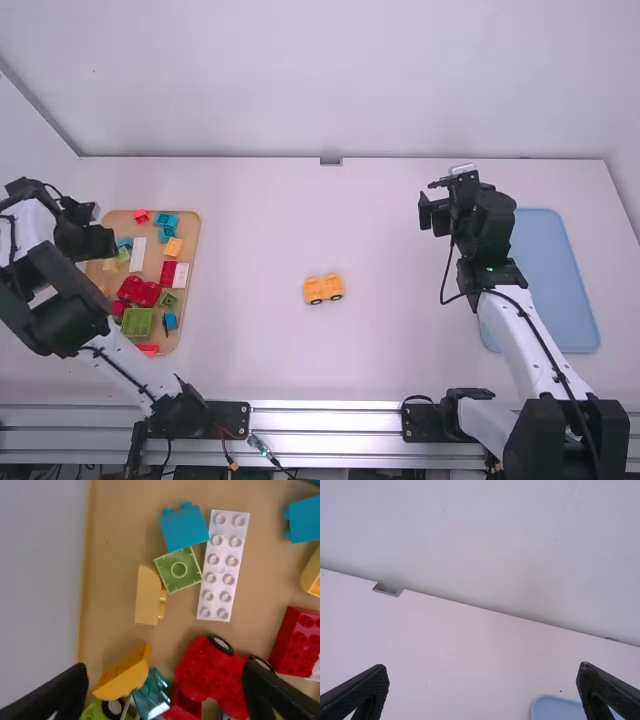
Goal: Assemble lego blocks to make yellow taxi
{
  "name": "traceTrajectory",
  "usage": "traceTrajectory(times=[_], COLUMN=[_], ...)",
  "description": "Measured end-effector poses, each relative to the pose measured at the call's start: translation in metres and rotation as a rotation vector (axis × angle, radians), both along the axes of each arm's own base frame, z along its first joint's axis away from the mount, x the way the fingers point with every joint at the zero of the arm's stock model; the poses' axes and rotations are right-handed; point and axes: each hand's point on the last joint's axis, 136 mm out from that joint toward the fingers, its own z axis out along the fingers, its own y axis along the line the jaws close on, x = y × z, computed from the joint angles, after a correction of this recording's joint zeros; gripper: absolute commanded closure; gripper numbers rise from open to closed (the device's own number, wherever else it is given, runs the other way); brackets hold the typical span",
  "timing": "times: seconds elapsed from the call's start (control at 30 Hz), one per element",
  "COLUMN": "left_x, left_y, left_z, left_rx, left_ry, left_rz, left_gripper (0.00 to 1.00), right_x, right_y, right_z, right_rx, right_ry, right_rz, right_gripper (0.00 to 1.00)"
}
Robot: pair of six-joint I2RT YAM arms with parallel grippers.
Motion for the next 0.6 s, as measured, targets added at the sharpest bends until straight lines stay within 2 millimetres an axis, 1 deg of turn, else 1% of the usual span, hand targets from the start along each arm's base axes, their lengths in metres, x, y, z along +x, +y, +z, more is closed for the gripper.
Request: traceTrajectory(times=[0.07,0.1,0.17,0.3,0.33,0.37,0.47,0.5,0.53,0.6], left_x=[0.001,0.001,0.001,-0.001,0.002,0.004,0.002,0.0,0.0,0.0], left_y=[0.0,0.001,0.004,0.009,0.014,0.016,0.016,0.016,0.016,0.017], left_z=[-0.007,-0.012,-0.016,-0.024,-0.027,-0.029,-0.037,-0.042,-0.043,-0.049], left_rx=[-0.008,-0.01,-0.004,0.013,0.029,0.038,0.039,0.04,0.042,0.051], left_ry=[0.006,0.012,0.02,0.045,0.039,0.035,0.047,0.054,0.055,0.053], left_rz=[-0.006,-0.007,0.002,0.02,0.023,0.022,0.015,0.014,0.013,0.01], left_gripper=[0.3,0.27,0.27,0.35,0.39,0.39,0.38,0.38,0.39,0.41], right_x=[0.0,0.0,0.0,0.0,0.0,0.0,0.0,0.0,0.0,0.0], right_y=[0.0,0.0,0.0,0.0,0.0,0.0,0.0,0.0,0.0,0.0], right_z=[0.0,0.0,0.0,0.0,0.0,0.0,-0.001,-0.001,-0.001,-0.001], right_rx=[0.001,0.001,0.001,0.002,0.001,0.001,0.001,0.0,0.002,0.002], right_ry=[0.0,0.001,0.001,0.002,0.002,0.002,0.004,0.005,0.005,0.005], right_rz=[0.0,-0.001,0.0,0.0,0.0,0.0,0.0,0.0,0.0,-0.001], right_gripper=[0.01,0.01,0.01,0.01,0.01,0.01,0.01,0.01,0.01,0.01])
